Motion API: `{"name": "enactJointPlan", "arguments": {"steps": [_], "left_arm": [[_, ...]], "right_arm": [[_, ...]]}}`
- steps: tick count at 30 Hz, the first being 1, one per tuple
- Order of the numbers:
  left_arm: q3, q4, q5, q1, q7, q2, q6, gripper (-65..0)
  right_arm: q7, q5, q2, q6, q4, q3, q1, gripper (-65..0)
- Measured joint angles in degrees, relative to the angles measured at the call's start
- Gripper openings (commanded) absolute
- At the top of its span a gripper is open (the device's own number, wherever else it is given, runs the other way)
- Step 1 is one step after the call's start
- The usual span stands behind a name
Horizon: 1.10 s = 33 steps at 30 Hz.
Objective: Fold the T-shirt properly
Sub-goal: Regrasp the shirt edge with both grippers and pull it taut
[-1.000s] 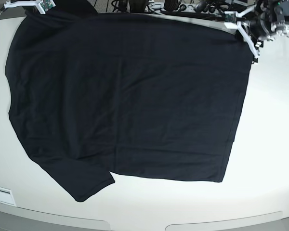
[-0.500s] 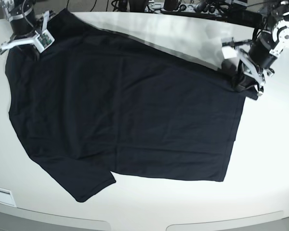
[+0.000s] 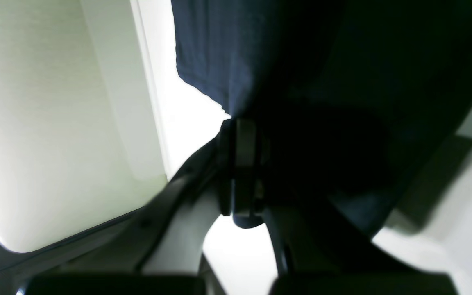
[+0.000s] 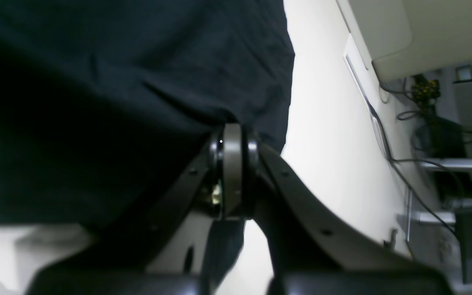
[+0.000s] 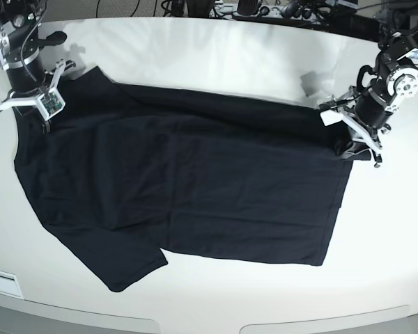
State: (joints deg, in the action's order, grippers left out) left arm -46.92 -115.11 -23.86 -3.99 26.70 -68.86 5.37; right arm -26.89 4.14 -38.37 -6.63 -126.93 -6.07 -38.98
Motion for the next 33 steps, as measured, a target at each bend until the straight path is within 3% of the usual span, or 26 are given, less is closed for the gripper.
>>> {"name": "enactJointPlan", "arguments": {"steps": [2,13,16,23,26,30,31,33], "left_arm": [[0.0,0.9,0.1,0.0,-1.4,1.2,0.0,-65.0],[0.0,7.2,0.4,-1.3,-3.4,5.6,2.1,-65.0],[0.0,8.0,2.3,-2.8,-3.4,6.4,2.1,-65.0],[0.0,8.4,2.5,-4.6,-3.4,7.3,2.3,-65.0],[0.0,8.5,3.9,-4.6,-3.3,7.6,2.3,-65.0],[0.0,9.1,5.5,-4.6,-3.3,9.0,3.1,-65.0],[0.0,9.3,5.6,-4.6,-3.3,9.7,4.5,-65.0],[0.0,9.9,5.7,-4.5,-3.3,10.7,9.9,-54.4]], "right_arm": [[0.6,-0.2,0.0,-1.6,1.9,0.0,2.0,-65.0],[1.0,-4.7,0.1,-3.5,8.0,0.1,8.6,-65.0],[1.1,-4.7,0.1,-0.5,8.0,0.1,9.5,-65.0],[1.0,-6.2,0.1,-1.1,8.0,0.1,9.8,-65.0],[1.0,-6.1,0.1,2.2,8.0,0.1,10.0,-65.0],[2.0,-6.3,0.2,2.1,8.0,0.1,10.1,-65.0],[2.3,-6.2,0.1,2.1,8.0,0.1,10.1,-60.1],[2.6,-6.4,0.2,5.2,8.0,0.1,10.1,-41.5]]}}
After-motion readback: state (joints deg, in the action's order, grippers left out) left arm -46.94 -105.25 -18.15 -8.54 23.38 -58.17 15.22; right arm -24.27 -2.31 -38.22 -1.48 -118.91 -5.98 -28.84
